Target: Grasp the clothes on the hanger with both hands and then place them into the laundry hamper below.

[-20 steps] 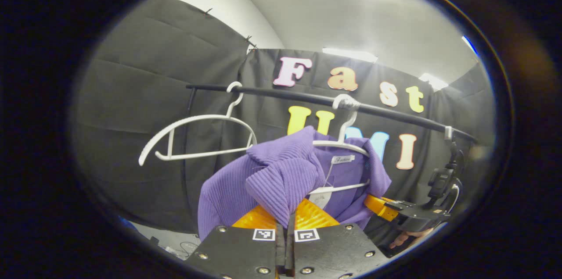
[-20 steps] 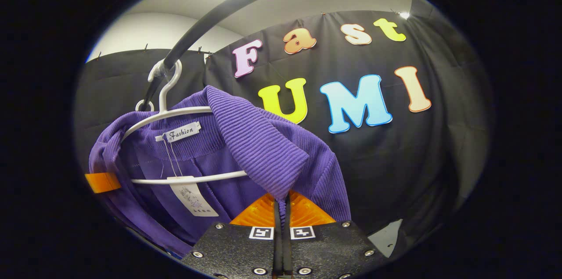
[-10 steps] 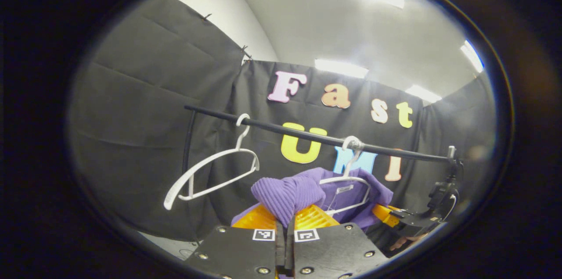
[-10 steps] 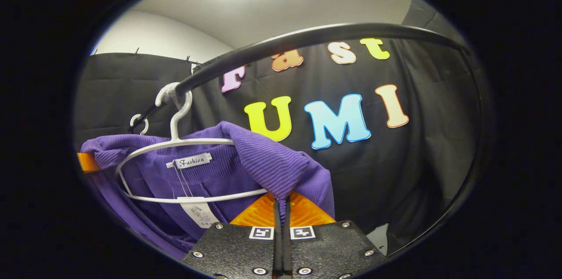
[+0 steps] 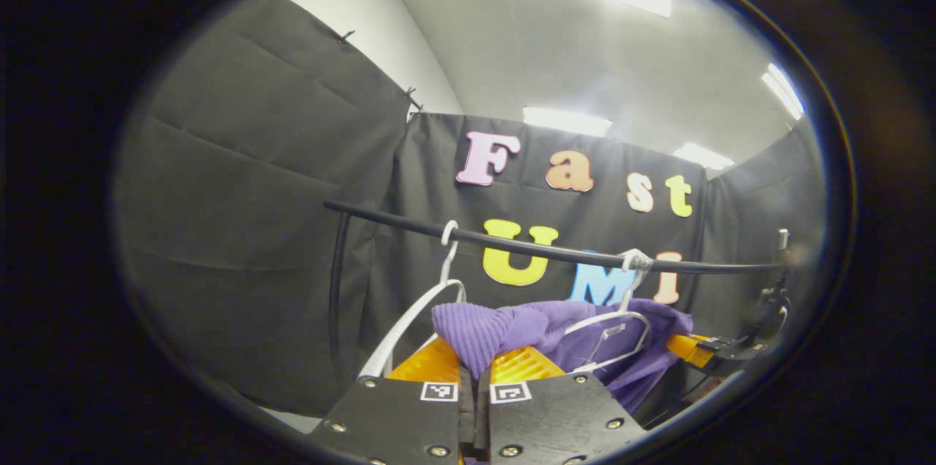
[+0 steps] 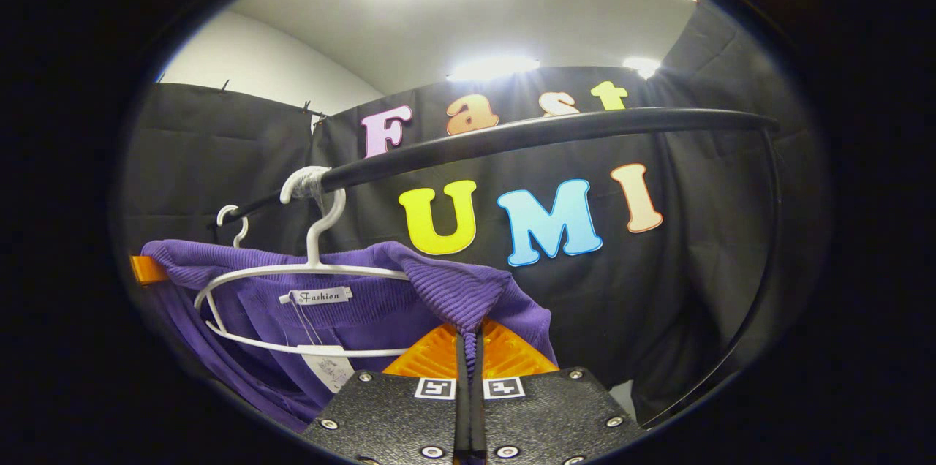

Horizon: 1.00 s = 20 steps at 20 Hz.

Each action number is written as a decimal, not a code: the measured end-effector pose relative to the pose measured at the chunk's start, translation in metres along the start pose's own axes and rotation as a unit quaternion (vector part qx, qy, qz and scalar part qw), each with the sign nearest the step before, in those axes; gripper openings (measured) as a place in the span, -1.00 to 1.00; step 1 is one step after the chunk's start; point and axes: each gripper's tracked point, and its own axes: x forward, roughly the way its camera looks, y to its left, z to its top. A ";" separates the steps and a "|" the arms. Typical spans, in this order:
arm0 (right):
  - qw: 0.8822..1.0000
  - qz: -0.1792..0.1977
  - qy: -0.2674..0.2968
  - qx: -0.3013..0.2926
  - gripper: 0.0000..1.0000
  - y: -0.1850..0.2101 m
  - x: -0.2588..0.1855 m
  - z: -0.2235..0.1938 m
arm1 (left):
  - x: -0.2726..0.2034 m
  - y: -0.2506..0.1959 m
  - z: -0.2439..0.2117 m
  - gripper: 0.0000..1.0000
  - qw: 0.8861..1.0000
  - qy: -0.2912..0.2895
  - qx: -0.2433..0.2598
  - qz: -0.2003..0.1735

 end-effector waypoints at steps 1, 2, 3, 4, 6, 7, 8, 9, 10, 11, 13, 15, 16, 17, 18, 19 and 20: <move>1.000 -0.003 -0.003 -0.004 -1.00 0.003 -0.001 0.000 | 0.004 0.006 -0.001 -0.98 1.000 0.004 0.001 -0.004; 1.000 -0.006 -0.005 -0.012 -1.00 0.006 -0.003 0.000 | 0.006 0.011 -0.003 -0.98 1.000 0.006 0.004 -0.006; 1.000 -0.009 -0.005 -0.020 -1.00 0.010 -0.008 0.000 | 0.010 0.018 -0.007 -0.98 1.000 0.010 0.007 -0.006; 1.000 -0.011 -0.007 -0.024 -1.00 0.015 -0.011 0.002 | 0.011 0.024 -0.011 -0.98 1.000 0.011 0.009 -0.006; 0.999 -0.019 -0.010 -0.027 -1.00 0.016 -0.013 0.007 | 0.015 0.036 -0.022 -0.98 1.000 0.021 0.004 -0.005; 0.999 -0.023 -0.009 -0.025 -1.00 0.016 -0.013 0.008 | 0.018 0.040 -0.032 -0.99 1.000 0.028 0.006 -0.007; 0.999 -0.029 -0.011 -0.023 -1.00 0.015 -0.012 0.011 | 0.019 0.043 -0.040 -0.99 0.999 0.034 0.009 -0.007; 0.999 -0.034 -0.014 -0.025 -1.00 0.014 -0.013 0.014 | 0.020 0.043 -0.047 -0.99 0.999 0.038 0.008 -0.011; 0.999 -0.039 -0.016 -0.031 -1.00 0.014 -0.014 0.015 | 0.019 0.043 -0.054 -0.99 0.999 0.042 0.004 -0.016; 0.998 -0.043 -0.018 -0.037 -1.00 0.013 -0.017 0.016 | 0.020 0.042 -0.061 -0.99 0.999 0.045 -0.001 -0.021; 0.998 -0.047 -0.014 -0.040 -1.00 0.011 -0.018 0.013 | 0.019 0.044 -0.074 -0.99 0.998 0.058 -0.010 -0.021; 0.998 -0.048 -0.017 -0.038 -1.00 0.007 -0.021 0.014 | 0.020 0.042 -0.083 -0.99 0.997 0.066 -0.016 -0.026; 0.998 -0.050 -0.020 -0.040 -1.00 0.005 -0.022 0.014 | 0.020 0.040 -0.087 -0.98 0.997 0.069 -0.013 -0.027; 0.998 -0.051 -0.020 -0.040 -1.00 0.002 -0.022 0.012 | 0.020 0.039 -0.091 -0.98 0.997 0.072 -0.009 -0.027; 0.998 -0.050 -0.019 -0.038 -1.00 0.000 -0.023 0.010 | 0.018 0.036 -0.095 -0.98 0.997 0.074 -0.005 -0.027; 0.998 -0.049 -0.019 -0.035 -1.00 -0.001 -0.022 0.010 | 0.016 0.033 -0.098 -0.98 0.997 0.077 -0.001 -0.025; 0.998 -0.049 -0.020 -0.031 -1.00 -0.004 -0.022 0.010 | 0.013 0.029 -0.102 -0.98 0.996 0.080 0.000 -0.025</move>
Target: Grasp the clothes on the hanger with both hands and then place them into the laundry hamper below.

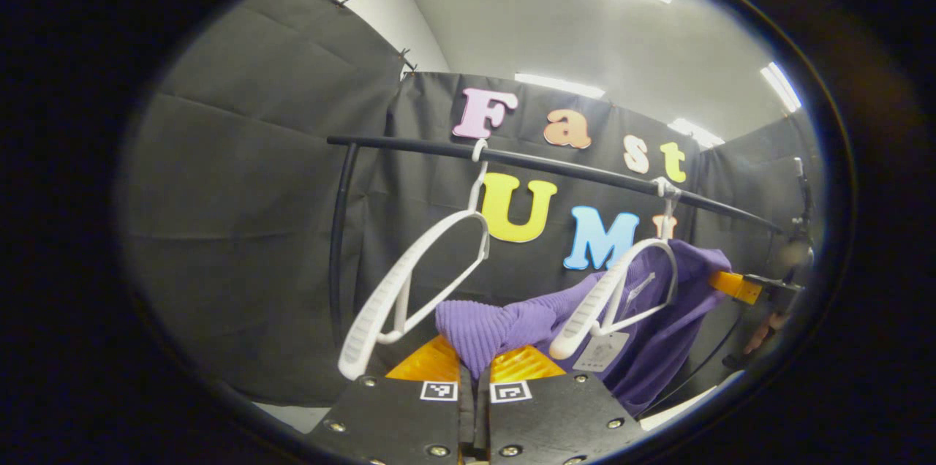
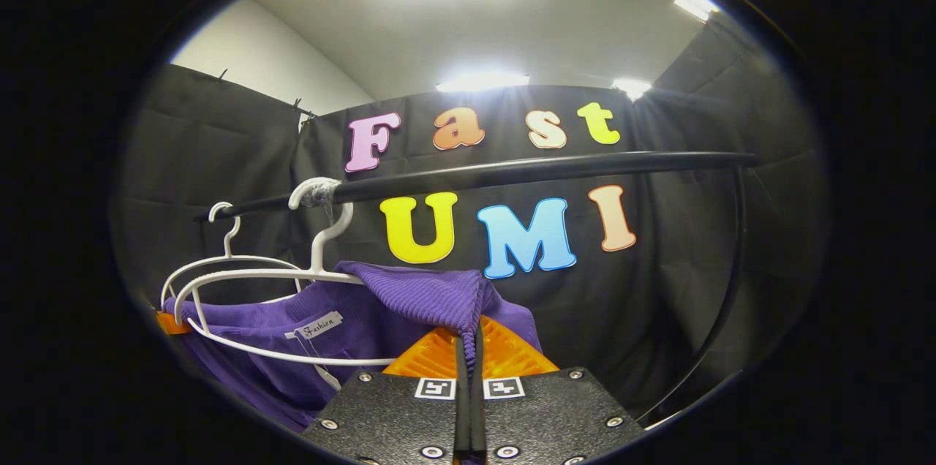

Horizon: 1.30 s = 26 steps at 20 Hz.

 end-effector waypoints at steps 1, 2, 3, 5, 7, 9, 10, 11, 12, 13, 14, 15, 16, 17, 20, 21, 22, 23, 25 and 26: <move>1.000 0.000 -0.002 0.002 -1.00 -0.002 0.001 -0.001 | 0.000 -0.004 -0.004 -0.98 1.000 0.002 0.002 0.001; 1.000 0.002 -0.004 0.003 -1.00 -0.004 0.002 0.000 | 0.000 -0.006 -0.010 -0.98 1.000 0.005 0.005 0.004; 1.000 0.003 -0.006 0.003 -1.00 -0.007 0.004 -0.001 | -0.001 -0.012 -0.016 -0.98 1.000 0.006 0.006 0.005; 1.000 0.003 -0.007 0.004 -1.00 -0.016 0.010 -0.001 | -0.001 -0.027 -0.022 -0.98 1.000 0.011 0.005 -0.004; 1.000 0.002 -0.005 0.020 -1.00 -0.029 0.014 -0.001 | 0.003 -0.043 -0.025 -0.98 1.000 0.011 0.006 -0.009; 1.000 -0.001 -0.009 0.026 -1.00 -0.045 0.020 0.000 | 0.008 -0.057 -0.025 -0.98 1.000 0.006 0.008 -0.010; 1.000 -0.001 -0.011 0.023 -1.00 -0.052 0.023 0.001 | 0.011 -0.061 -0.026 -0.98 1.000 0.004 0.010 -0.008; 1.000 0.001 -0.012 0.024 -1.00 -0.058 0.027 0.001 | 0.014 -0.067 -0.027 -0.98 1.000 0.002 0.012 -0.005; 1.000 0.001 -0.014 0.025 -1.00 -0.064 0.031 0.001 | 0.016 -0.071 -0.028 -0.98 1.000 0.001 0.014 0.001; 1.000 -0.003 -0.016 0.026 -1.00 -0.074 0.035 0.000 | 0.020 -0.077 -0.031 -0.99 1.000 0.003 0.016 0.004; 0.999 -0.006 -0.015 0.029 -1.00 -0.082 0.039 -0.002 | 0.022 -0.084 -0.033 -0.98 1.000 0.004 0.015 0.004; 0.999 -0.004 -0.012 0.034 -1.00 -0.087 0.042 -0.006 | 0.025 -0.087 -0.034 -0.98 1.000 0.004 0.014 0.007; 0.999 0.000 -0.010 0.037 -1.00 -0.091 0.046 -0.009 | 0.027 -0.091 -0.035 -0.99 1.000 0.001 0.011 0.010; 0.999 0.002 -0.010 0.033 -1.00 -0.096 0.050 -0.012 | 0.029 -0.095 -0.036 -0.99 1.000 -0.001 0.008 0.014; 1.000 0.002 -0.009 0.019 -1.00 -0.116 0.063 -0.020 | 0.035 -0.109 -0.040 -0.99 1.000 -0.002 0.002 0.030; 1.000 0.001 -0.009 0.019 -1.00 -0.123 0.066 -0.023 | 0.036 -0.115 -0.043 -0.99 0.999 -0.002 0.003 0.034; 1.000 0.001 -0.009 0.019 -1.00 -0.129 0.070 -0.025 | 0.037 -0.122 -0.046 -0.99 0.999 -0.001 0.005 0.037; 1.000 -0.002 -0.006 0.017 -1.00 -0.136 0.074 -0.029 | 0.039 -0.129 -0.050 -0.99 0.999 0.004 0.010 0.039; 1.000 -0.002 0.004 0.021 -1.00 -0.147 0.082 -0.039 | 0.045 -0.140 -0.054 -0.98 0.999 0.009 0.027 0.046; 1.000 0.002 0.010 0.022 -1.00 -0.150 0.084 -0.044 | 0.047 -0.145 -0.055 -0.98 0.998 0.009 0.030 0.048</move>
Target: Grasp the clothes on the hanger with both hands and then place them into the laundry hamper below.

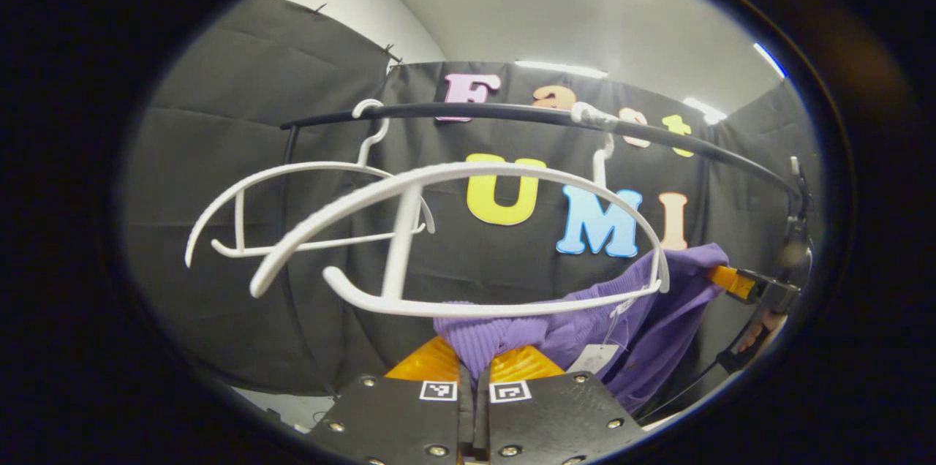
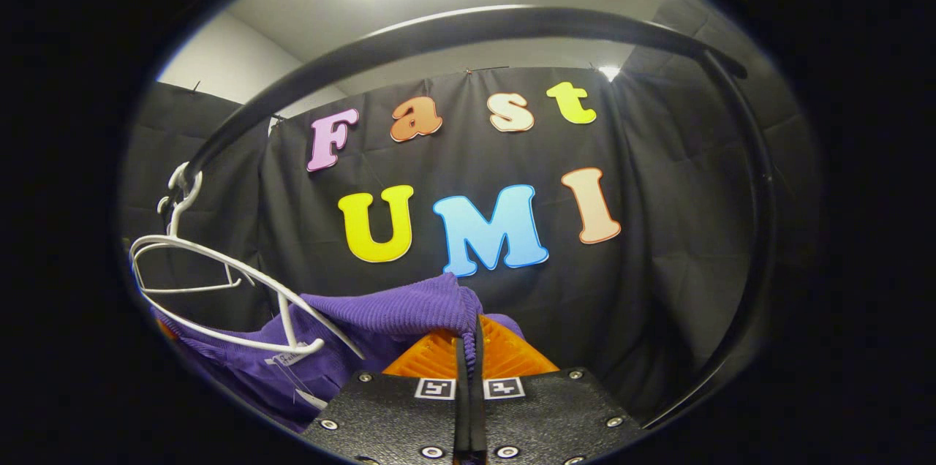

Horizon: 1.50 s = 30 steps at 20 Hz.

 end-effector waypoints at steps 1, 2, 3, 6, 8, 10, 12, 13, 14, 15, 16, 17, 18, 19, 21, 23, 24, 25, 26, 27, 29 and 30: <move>1.000 0.003 0.006 -0.002 -1.00 -0.004 0.001 -0.006 | 0.000 -0.007 -0.003 -0.98 1.000 0.001 -0.002 -0.001; 1.000 0.002 0.013 -0.004 -1.00 -0.008 0.000 -0.012 | -0.001 -0.015 -0.005 -0.98 1.000 0.002 -0.006 -0.004; 1.000 0.000 0.018 -0.003 -1.00 -0.011 -0.001 -0.018 | -0.001 -0.022 -0.009 -0.98 1.000 0.004 -0.006 -0.007; 0.999 -0.006 0.034 0.006 -1.00 -0.019 -0.009 -0.036 | 0.000 -0.038 -0.023 -0.98 1.000 0.020 0.007 -0.018; 0.999 -0.010 0.047 0.005 -1.00 -0.027 -0.016 -0.046 | -0.001 -0.050 -0.033 -0.98 0.999 0.032 0.009 -0.031; 0.998 -0.013 0.061 0.011 -1.00 -0.032 -0.030 -0.055 | -0.008 -0.055 -0.042 -0.98 0.998 0.043 0.005 -0.044; 0.997 -0.017 0.072 0.010 -1.00 -0.034 -0.046 -0.063 | -0.020 -0.054 -0.050 -0.98 0.997 0.049 0.005 -0.052; 0.997 -0.017 0.077 0.008 -1.00 -0.032 -0.055 -0.066 | -0.023 -0.053 -0.056 -0.98 0.997 0.054 0.007 -0.058; 0.996 -0.019 0.083 0.006 -1.00 -0.030 -0.064 -0.070 | -0.030 -0.052 -0.064 -0.98 0.996 0.058 0.009 -0.064; 0.996 -0.018 0.088 0.003 -1.00 -0.026 -0.073 -0.074 | -0.040 -0.048 -0.073 -0.98 0.995 0.063 0.012 -0.070; 0.995 -0.019 0.094 -0.003 -1.00 -0.021 -0.083 -0.077 | -0.049 -0.043 -0.084 -0.98 0.995 0.071 0.013 -0.075; 0.995 -0.020 0.098 -0.010 -1.00 -0.015 -0.094 -0.081 | -0.057 -0.038 -0.093 -0.98 0.994 0.077 0.011 -0.081; 0.995 -0.023 0.100 -0.018 -1.00 -0.009 -0.106 -0.084 | -0.064 -0.032 -0.101 -0.98 0.993 0.083 0.008 -0.088; 0.993 -0.027 0.108 -0.024 -1.00 -0.003 -0.117 -0.089 | -0.071 -0.026 -0.110 -0.98 0.991 0.094 0.010 -0.095; 0.991 -0.033 0.125 -0.029 -1.00 0.009 -0.148 -0.098 | -0.085 -0.009 -0.122 -0.87 0.988 0.107 0.018 -0.108; 0.989 -0.039 0.134 -0.040 -1.00 0.024 -0.177 -0.107 | -0.101 0.005 -0.132 -0.98 0.986 0.119 0.012 -0.120; 0.988 -0.041 0.143 -0.047 -1.00 0.030 -0.190 -0.113 | -0.108 0.012 -0.137 -0.98 0.984 0.124 0.008 -0.127; 0.986 -0.044 0.155 -0.043 -1.00 0.038 -0.203 -0.119 | -0.114 0.019 -0.144 -0.97 0.982 0.130 0.008 -0.136; 0.984 -0.045 0.167 -0.035 -1.00 0.047 -0.216 -0.126 | -0.121 0.026 -0.151 -0.87 0.980 0.136 0.019 -0.146; 0.983 -0.048 0.177 -0.028 -1.00 0.056 -0.227 -0.134 | -0.127 0.034 -0.160 -0.87 0.977 0.142 0.034 -0.155; 0.980 -0.054 0.189 -0.023 -1.00 0.072 -0.247 -0.148 | -0.141 0.044 -0.179 -0.98 0.972 0.154 0.045 -0.171; 0.979 -0.053 0.194 -0.028 -1.00 0.080 -0.255 -0.154 | -0.147 0.048 -0.189 -0.98 0.970 0.161 0.044 -0.178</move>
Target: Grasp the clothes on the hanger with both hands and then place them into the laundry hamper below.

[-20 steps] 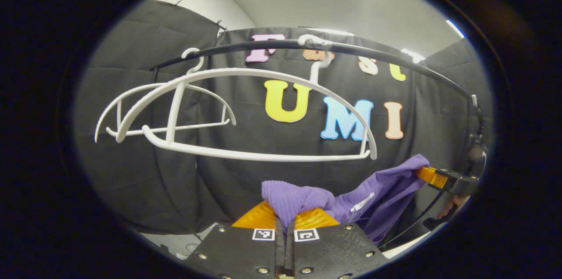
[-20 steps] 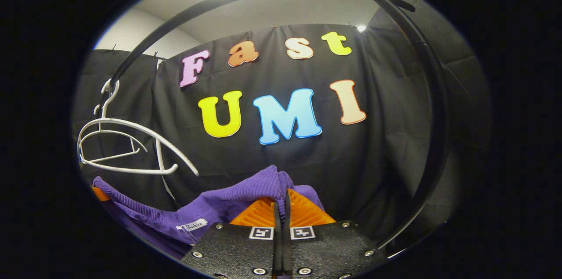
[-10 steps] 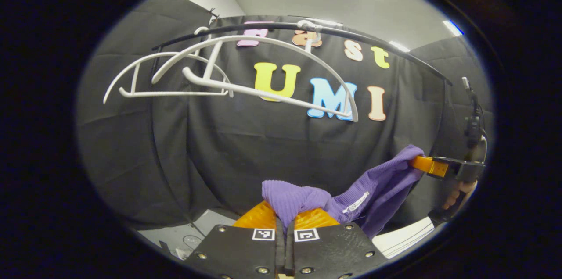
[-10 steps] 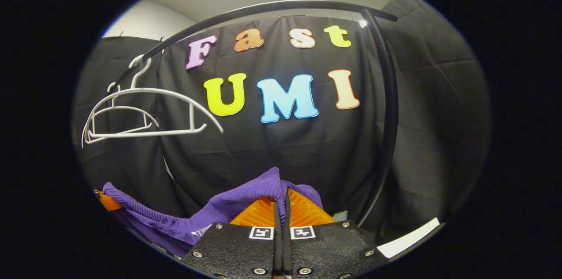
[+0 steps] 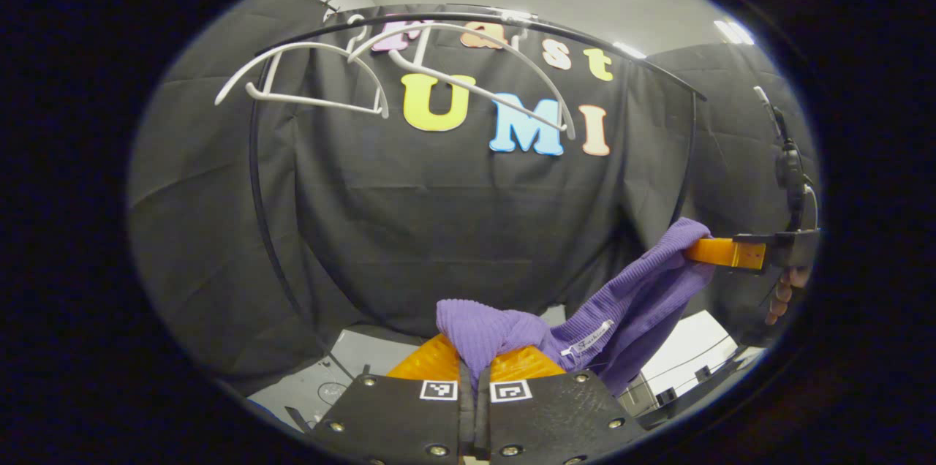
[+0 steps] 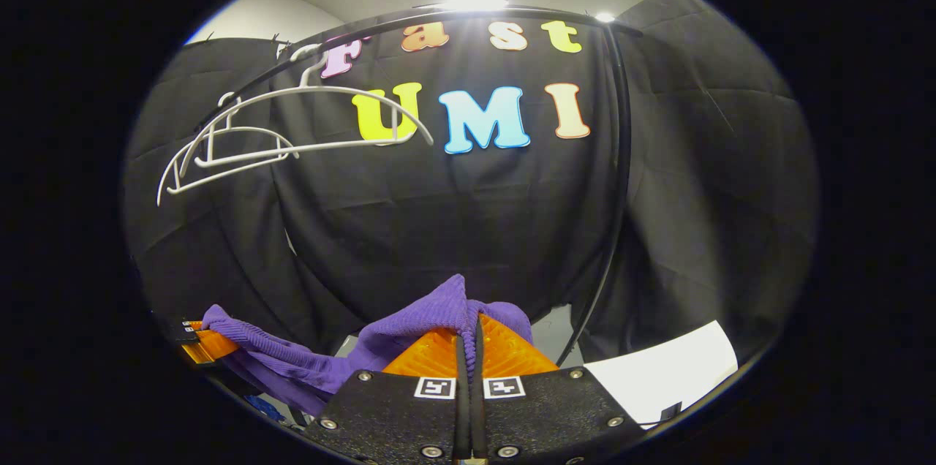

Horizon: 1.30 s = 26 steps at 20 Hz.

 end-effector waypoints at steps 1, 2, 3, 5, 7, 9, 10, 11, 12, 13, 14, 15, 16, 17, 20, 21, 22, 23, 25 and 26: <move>1.000 0.002 0.008 -0.005 -1.00 0.007 -0.005 -0.011 | -0.003 0.001 -0.011 -0.98 1.000 0.009 -0.002 -0.005; 1.000 0.005 0.018 -0.006 -1.00 0.012 -0.012 -0.023 | -0.005 0.002 -0.020 -0.98 1.000 0.018 0.000 -0.006; 1.000 0.007 0.031 -0.002 -1.00 0.018 -0.016 -0.037 | -0.006 0.005 -0.029 -0.98 1.000 0.024 0.005 -0.006; 0.998 0.009 0.064 0.016 -1.00 0.023 -0.024 -0.067 | -0.009 0.005 -0.050 -0.98 0.999 0.041 0.016 -0.006; 0.995 0.007 0.101 0.022 -1.00 0.026 -0.026 -0.097 | -0.008 0.006 -0.073 -0.98 0.998 0.057 0.012 -0.012; 0.992 0.005 0.127 0.009 -1.00 0.026 -0.027 -0.119 | -0.006 0.004 -0.103 -0.97 0.996 0.086 0.003 -0.015; 0.990 0.005 0.140 0.010 -1.00 0.026 -0.025 -0.129 | -0.004 0.004 -0.116 -0.97 0.995 0.102 -0.006 -0.014; 0.988 0.008 0.150 0.016 -0.99 0.029 -0.023 -0.140 | 0.000 0.007 -0.132 -1.00 0.993 0.116 -0.012 -0.012; 0.987 0.010 0.157 0.021 -1.00 0.033 -0.024 -0.152 | 0.002 0.009 -0.143 -0.97 0.992 0.126 -0.013 -0.010; 0.986 0.010 0.164 0.021 -1.00 0.034 -0.020 -0.162 | 0.006 0.011 -0.154 -0.97 0.991 0.135 -0.012 -0.008; 0.986 0.010 0.166 0.016 -1.00 0.036 -0.015 -0.172 | 0.011 0.012 -0.165 -0.98 0.990 0.142 -0.011 -0.008; 0.985 0.013 0.170 0.013 -1.00 0.037 -0.006 -0.179 | 0.015 0.011 -0.175 -0.97 0.989 0.149 -0.012 -0.009; 0.984 0.020 0.176 0.011 -1.00 0.042 -0.001 -0.188 | 0.018 0.009 -0.187 -0.97 0.987 0.158 -0.015 -0.011; 0.983 0.027 0.182 0.012 -1.00 0.045 0.002 -0.197 | 0.022 0.007 -0.199 -0.97 0.986 0.164 -0.017 -0.016; 0.980 0.032 0.194 0.005 -0.99 0.043 0.017 -0.221 | 0.034 0.001 -0.224 -0.97 0.984 0.174 -0.010 -0.026; 0.979 0.031 0.202 0.003 -0.99 0.040 0.023 -0.232 | 0.038 -0.002 -0.234 -0.97 0.984 0.177 -0.006 -0.026; 0.977 0.031 0.210 0.005 -0.98 0.038 0.026 -0.241 | 0.043 -0.003 -0.242 -0.97 0.983 0.182 -0.005 -0.025; 0.975 0.029 0.219 0.008 -0.98 0.036 0.030 -0.251 | 0.052 -0.001 -0.250 -0.98 0.982 0.187 -0.005 -0.024; 0.971 0.029 0.238 0.012 -0.96 0.033 0.032 -0.270 | 0.062 0.003 -0.263 -1.00 0.981 0.194 -0.007 -0.021; 0.969 0.029 0.244 0.013 -0.96 0.033 0.032 -0.277 | 0.066 0.005 -0.267 -1.00 0.980 0.197 -0.007 -0.019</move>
